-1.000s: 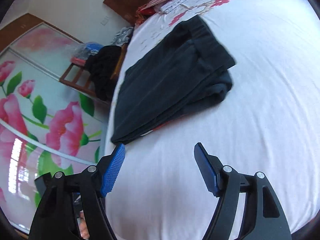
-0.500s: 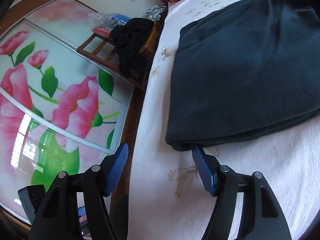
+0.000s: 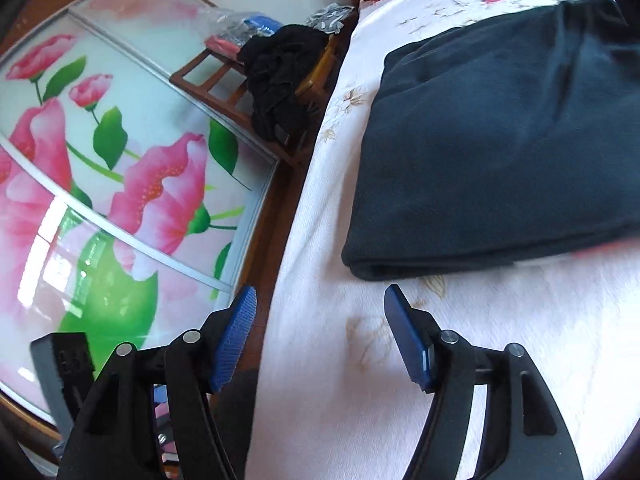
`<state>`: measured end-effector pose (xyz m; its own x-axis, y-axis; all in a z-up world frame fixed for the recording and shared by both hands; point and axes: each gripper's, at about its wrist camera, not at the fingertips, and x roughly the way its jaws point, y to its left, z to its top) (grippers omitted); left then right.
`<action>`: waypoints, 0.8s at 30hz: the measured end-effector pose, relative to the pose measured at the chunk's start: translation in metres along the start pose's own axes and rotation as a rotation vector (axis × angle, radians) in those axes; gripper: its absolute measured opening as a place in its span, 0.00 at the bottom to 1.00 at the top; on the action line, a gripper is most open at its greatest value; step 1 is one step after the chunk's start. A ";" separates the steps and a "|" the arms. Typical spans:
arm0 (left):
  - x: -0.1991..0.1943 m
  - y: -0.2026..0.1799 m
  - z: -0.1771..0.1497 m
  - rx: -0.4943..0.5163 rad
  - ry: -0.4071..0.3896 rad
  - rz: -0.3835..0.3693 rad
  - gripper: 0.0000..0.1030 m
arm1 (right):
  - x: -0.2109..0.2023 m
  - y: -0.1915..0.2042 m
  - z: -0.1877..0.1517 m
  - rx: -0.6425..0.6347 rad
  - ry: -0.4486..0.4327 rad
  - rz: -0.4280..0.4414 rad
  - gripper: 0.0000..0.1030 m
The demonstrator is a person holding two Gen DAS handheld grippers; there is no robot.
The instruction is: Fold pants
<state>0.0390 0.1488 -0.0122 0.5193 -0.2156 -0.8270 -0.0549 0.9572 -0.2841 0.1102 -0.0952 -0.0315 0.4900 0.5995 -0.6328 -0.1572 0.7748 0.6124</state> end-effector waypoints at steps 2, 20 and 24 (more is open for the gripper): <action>-0.005 -0.016 0.001 0.071 -0.045 0.010 0.98 | -0.037 -0.012 -0.018 0.039 -0.043 -0.054 0.65; -0.001 -0.128 -0.018 0.168 -0.280 0.292 0.98 | -0.122 -0.013 -0.073 -0.092 -0.368 -0.906 0.92; -0.003 -0.115 -0.031 0.207 -0.316 0.258 0.98 | -0.120 -0.017 -0.073 -0.103 -0.363 -0.847 0.92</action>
<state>0.0174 0.0331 0.0080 0.7476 0.0739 -0.6601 -0.0619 0.9972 0.0416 -0.0082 -0.1658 -0.0007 0.7122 -0.2607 -0.6517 0.3090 0.9501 -0.0425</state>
